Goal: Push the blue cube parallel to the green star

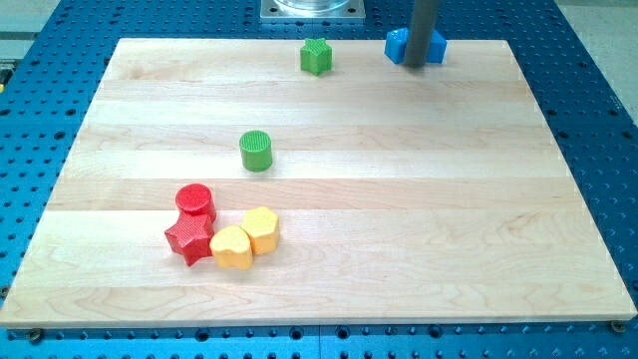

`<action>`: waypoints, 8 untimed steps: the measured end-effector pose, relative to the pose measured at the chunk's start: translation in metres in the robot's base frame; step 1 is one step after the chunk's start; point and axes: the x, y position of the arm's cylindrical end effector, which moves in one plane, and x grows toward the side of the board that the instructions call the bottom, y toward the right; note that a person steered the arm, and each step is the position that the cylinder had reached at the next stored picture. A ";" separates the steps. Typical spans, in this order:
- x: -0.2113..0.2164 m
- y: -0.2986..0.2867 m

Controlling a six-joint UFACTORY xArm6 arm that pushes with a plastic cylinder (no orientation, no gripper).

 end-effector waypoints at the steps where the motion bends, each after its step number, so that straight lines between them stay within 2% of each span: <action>1: 0.031 -0.045; 2: 0.051 0.031; 3: -0.026 0.127; 4: -0.050 0.106; 5: -0.026 0.023; 7: -0.049 -0.005; 8: -0.031 -0.057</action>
